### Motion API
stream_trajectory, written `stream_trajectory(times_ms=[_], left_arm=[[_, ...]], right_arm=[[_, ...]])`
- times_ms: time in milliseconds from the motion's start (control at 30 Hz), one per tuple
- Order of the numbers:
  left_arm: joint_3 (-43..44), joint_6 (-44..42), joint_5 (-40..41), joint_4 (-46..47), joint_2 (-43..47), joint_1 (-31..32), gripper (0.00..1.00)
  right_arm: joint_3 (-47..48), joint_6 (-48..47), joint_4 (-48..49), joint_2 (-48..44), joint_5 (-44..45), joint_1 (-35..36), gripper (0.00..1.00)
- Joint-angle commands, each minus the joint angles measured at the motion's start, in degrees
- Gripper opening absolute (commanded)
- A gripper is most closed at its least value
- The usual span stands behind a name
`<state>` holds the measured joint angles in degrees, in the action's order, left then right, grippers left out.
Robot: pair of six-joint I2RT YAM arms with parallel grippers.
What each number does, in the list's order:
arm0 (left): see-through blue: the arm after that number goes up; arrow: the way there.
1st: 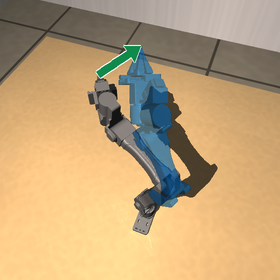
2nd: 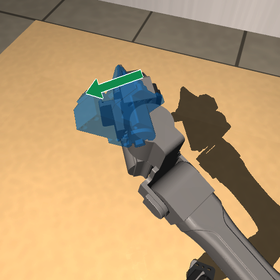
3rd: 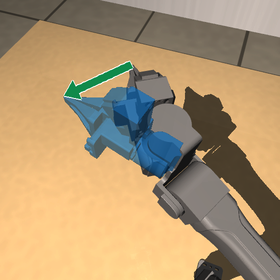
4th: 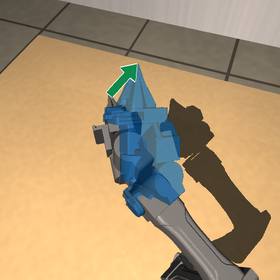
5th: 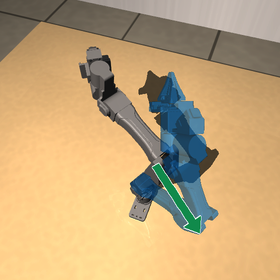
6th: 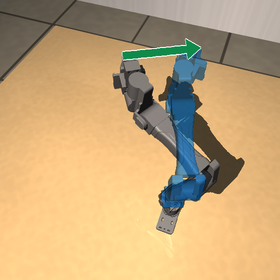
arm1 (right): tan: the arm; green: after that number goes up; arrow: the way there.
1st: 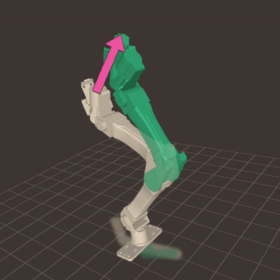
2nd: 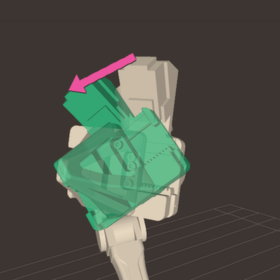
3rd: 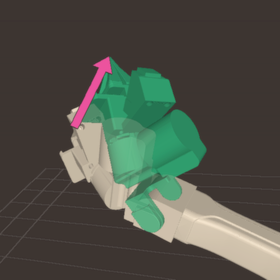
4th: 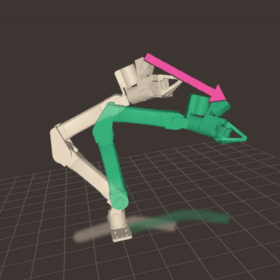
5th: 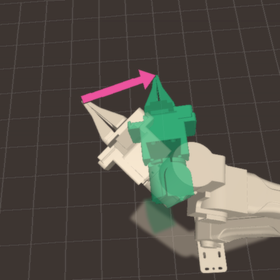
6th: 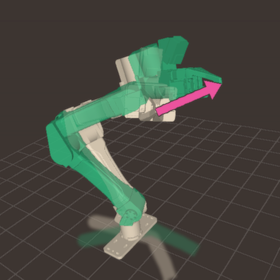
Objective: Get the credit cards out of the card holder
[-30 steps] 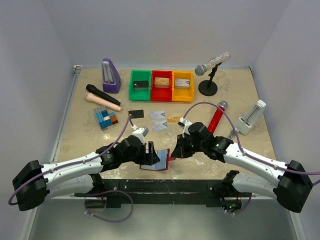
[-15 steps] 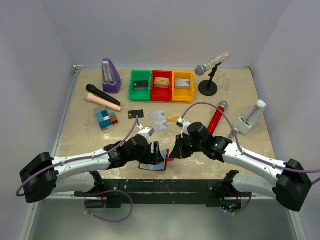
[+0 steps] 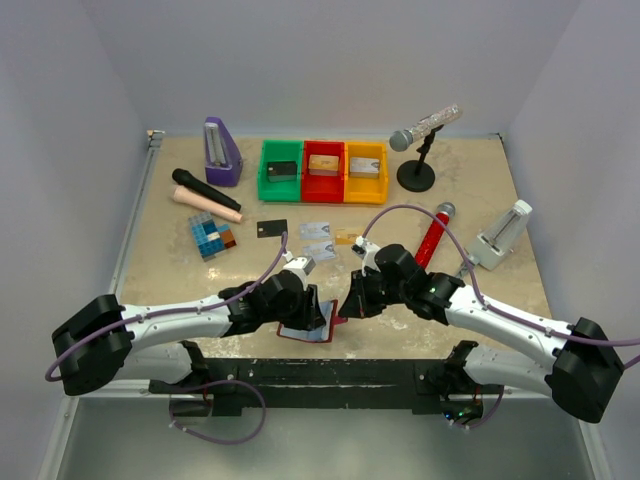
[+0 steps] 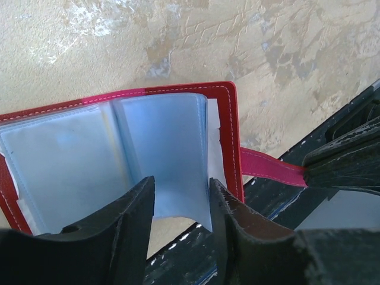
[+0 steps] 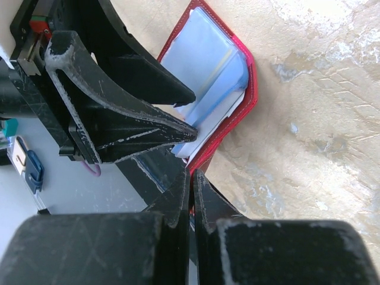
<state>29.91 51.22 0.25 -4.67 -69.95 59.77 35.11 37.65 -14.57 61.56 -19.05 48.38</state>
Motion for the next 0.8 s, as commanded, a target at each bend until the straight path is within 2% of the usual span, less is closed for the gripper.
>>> stream_trajectory(times_ms=[0, 100, 433, 500, 567, 700, 767], left_arm=[[1.82, -1.3, 1.42, 1.06, -0.01, 0.26, 0.43], [1.64, -0.95, 2.29, 0.45, 0.25, 0.26, 0.37], [0.5, -0.68, 4.49, -0.26, 3.77, 0.26, 0.04], [0.59, -0.68, 4.41, -0.34, 4.12, 0.26, 0.02], [0.76, -0.68, 4.06, -0.34, 4.3, 0.26, 0.07], [1.03, -1.3, 1.87, 0.44, 4.21, 0.26, 0.38], [1.2, -1.39, 1.16, 0.54, 4.39, 0.26, 0.48]], right_arm=[[1.01, -0.73, 1.38, -0.3, -0.73, 0.31, 0.0], [1.1, -1.17, 0.86, -0.65, -0.38, 0.31, 0.0], [0.66, -2.05, -0.46, -1.53, 0.77, 0.31, 0.0], [0.66, -2.05, -0.37, -1.44, 0.85, 0.31, 0.0], [0.57, -2.05, -0.37, -1.36, 0.94, 0.31, 0.0], [0.48, -2.32, -0.55, -1.18, 1.21, 0.31, 0.0], [0.48, -2.4, -0.72, -0.92, 1.21, 0.31, 0.0]])
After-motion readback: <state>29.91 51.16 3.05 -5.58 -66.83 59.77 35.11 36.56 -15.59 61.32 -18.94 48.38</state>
